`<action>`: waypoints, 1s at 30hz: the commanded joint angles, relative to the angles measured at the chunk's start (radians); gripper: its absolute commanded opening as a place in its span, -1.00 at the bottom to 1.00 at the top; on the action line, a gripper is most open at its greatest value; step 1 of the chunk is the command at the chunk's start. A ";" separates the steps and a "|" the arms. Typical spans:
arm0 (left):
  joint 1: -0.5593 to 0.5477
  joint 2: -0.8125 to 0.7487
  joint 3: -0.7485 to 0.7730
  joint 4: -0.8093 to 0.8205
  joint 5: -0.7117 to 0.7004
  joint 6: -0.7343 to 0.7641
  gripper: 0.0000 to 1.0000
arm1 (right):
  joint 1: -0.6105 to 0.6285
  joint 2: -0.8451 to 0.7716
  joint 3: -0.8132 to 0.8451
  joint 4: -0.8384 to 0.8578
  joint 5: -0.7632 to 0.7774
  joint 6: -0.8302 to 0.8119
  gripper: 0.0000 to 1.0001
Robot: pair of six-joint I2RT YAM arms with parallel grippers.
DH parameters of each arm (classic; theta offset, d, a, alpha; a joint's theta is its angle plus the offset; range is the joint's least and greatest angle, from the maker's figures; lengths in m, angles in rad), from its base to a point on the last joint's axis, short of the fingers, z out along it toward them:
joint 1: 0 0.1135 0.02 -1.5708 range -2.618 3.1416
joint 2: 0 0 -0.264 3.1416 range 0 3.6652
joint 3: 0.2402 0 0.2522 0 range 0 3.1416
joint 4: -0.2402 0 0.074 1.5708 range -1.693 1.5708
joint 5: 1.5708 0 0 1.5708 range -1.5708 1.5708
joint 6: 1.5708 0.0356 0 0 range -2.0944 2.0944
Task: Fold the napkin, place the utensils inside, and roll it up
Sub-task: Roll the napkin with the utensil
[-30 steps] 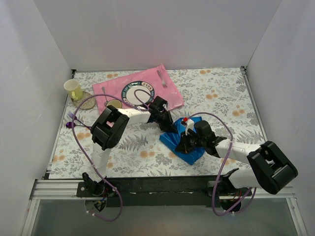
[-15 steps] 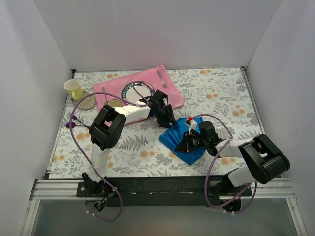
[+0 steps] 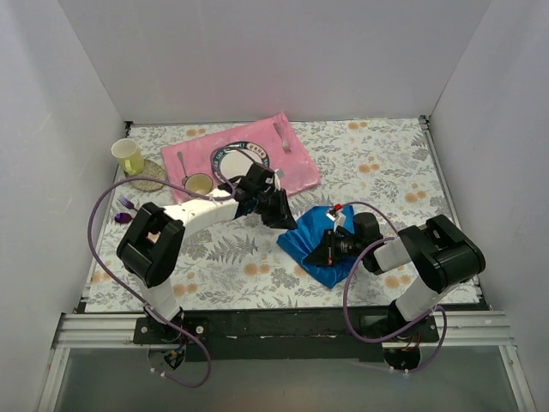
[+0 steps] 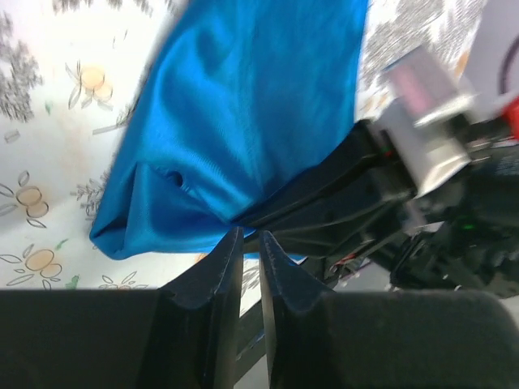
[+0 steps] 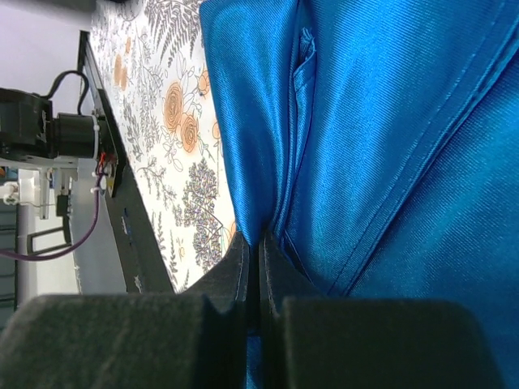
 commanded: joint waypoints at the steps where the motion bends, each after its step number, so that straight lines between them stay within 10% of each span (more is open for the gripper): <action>1: -0.011 -0.002 -0.098 0.160 0.133 -0.061 -0.75 | -0.014 0.056 -0.068 -0.118 0.080 -0.020 -0.97; 30: -0.035 0.197 -0.244 0.342 0.020 -0.121 -1.00 | 0.006 -0.068 0.011 -0.449 0.261 -0.075 -0.87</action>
